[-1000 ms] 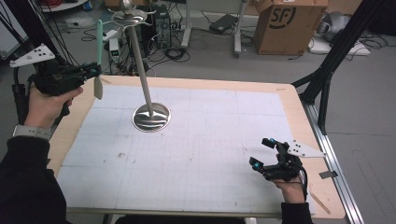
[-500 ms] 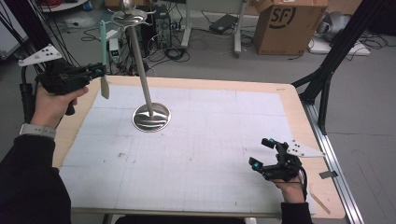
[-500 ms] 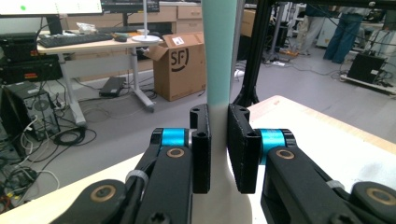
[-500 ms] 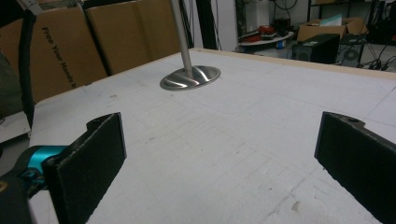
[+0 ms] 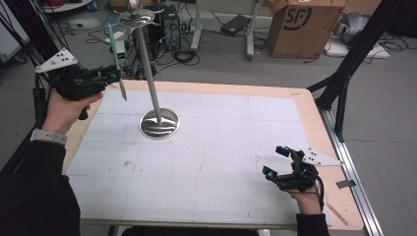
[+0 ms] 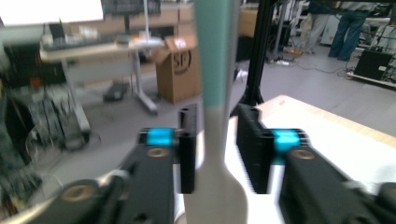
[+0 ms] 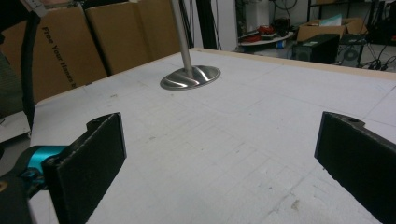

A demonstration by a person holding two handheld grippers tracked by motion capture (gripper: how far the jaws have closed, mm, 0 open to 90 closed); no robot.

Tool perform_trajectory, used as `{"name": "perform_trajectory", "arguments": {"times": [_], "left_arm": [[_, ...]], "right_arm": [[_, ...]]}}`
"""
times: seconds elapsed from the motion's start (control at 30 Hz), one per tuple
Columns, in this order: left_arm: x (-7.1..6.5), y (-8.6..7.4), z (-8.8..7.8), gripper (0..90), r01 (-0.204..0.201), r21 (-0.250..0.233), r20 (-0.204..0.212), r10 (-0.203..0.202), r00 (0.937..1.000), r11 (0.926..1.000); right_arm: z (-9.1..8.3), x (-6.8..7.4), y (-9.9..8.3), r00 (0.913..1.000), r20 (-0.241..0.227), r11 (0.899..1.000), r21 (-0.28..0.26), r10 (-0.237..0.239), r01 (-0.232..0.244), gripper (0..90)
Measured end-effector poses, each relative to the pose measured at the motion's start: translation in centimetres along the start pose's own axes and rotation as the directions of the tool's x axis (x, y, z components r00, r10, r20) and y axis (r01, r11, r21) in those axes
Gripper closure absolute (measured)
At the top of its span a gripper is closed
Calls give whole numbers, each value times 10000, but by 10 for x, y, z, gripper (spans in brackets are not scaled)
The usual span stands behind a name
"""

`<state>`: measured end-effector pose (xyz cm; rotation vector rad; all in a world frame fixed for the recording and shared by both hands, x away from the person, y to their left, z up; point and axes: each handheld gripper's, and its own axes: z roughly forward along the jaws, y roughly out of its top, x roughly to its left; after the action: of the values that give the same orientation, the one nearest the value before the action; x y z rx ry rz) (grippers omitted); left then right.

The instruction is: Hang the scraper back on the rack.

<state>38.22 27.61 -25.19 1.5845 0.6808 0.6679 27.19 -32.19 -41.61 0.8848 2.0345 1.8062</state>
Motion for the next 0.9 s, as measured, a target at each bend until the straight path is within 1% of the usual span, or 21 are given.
{"name": "perform_trajectory", "arguments": {"times": [0.03, 0.1, 0.13, 0.17, 0.2, 0.23, 0.27, 0.3, 0.33, 0.37, 0.43, 0.47, 0.5, 0.57, 0.63, 0.67, 0.73, 0.77, 0.8, 0.83, 0.9], "left_arm": [[-1, -2, 0, 578, -76, -39, 69, 76, 9999, 10000], [-4, -6, -2, 491, -80, -52, 164, 81, 9998, 10000], [-6, -8, -3, 436, -129, -51, 347, 130, 9993, 9999], [-9, -11, -4, 402, -200, -115, 565, 206, 9982, 9997], [-12, -15, -6, 378, -427, -272, 864, 449, 9952, 9987], [-16, -18, -7, 338, -539, -423, 1082, 582, 9924, 9977], [-19, -21, -8, 286, -609, -491, 1227, 666, 9902, 9969], [-22, -25, -8, 229, -530, -463, 1335, 587, 9893, 9975], [-25, -28, -9, 194, -456, -491, 1540, 527, 9867, 9978], [-28, -32, -9, 176, -586, -551, 1723, 673, 9827, 9968], [-35, -40, -9, 137, -617, -727, 2122, 758, 9743, 9954], [-38, -44, -9, 125, -585, -748, 2289, 743, 9706, 9955], [-42, -48, -9, 114, -441, -781, 2425, 619, 9682, 9960], [-48, -56, -8, 104, -358, -801, 2607, 556, 9638, 9961], [-53, -64, -8, 71, -199, -780, 2773, 408, 9599, 9968], [-55, -68, -9, 60, -120, -798, 2765, 337, 9604, 9967], [-58, -76, -11, 57, 221, -819, 2658, 5, 9640, 9964], [-58, -80, -12, 43, 391, -818, 2620, -164, 9649, 9959], [-58, -85, -14, 21, 474, -788, 2549, -258, 9666, 9958], [-58, -89, -15, 16, 529, -804, 2382, -324, 9707, 9954], [-59, -98, -17, 16, 512, -681, 2045, -363, 9782, 9964]], "right_arm": [[0, 0, 0, 10000, -8, 10000, -9, -10, 10, 9], [0, 0, 0, 10000, -11, 10000, -4, 7, -7, 10], [0, 0, 0, 10000, 10, 10000, -14, -11, 12, 9], [1, 0, 0, 10000, 6, 10000, -24, -16, 16, 9], [1, -1, 0, 10000, 9, 10000, -38, -61, 61, 10], [2, 0, 0, 10000, -14, 10000, 2, -9, 9, 10], [2, 0, 0, 10000, -19, 10000, 9, -68, 68, 9], [2, 1, 0, 10000, -40, 10000, 57, 2, -1, 9], [2, 1, -1, 10000, -28, 10000, 62, 15, -15, 9], [3, 0, 0, 10000, 0, 10000, 18, -72, 72, 9], [2, 0, 0, 10000, -16, 10000, 3, -55, 55, 9], [2, 0, 0, 10000, -16, 10000, -9, -58, 58, 9], [2, 0, 0, 10000, -7, 10000, -3, -66, 66, 9], [2, 1, 0, 10000, 11, 10000, -8, -55, 55, 9], [2, 1, 0, 10000, 31, 10000, -7, -55, 55, 9], [2, 1, 0, 10000, 62, 10000, 5, -63, 63, 9], [2, 1, -1, 10000, 64, 10000, 34, -52, 52, 9], [3, 0, -1, 10000, 73, 10000, 29, -68, 68, 9], [3, 1, -1, 10000, 51, 10000, 63, 0, 0, 10], [3, 1, -1, 10000, 49, 10000, 67, -19, 19, 9], [3, 1, -1, 10000, 78, 10000, 52, -53, 53, 9]]}}
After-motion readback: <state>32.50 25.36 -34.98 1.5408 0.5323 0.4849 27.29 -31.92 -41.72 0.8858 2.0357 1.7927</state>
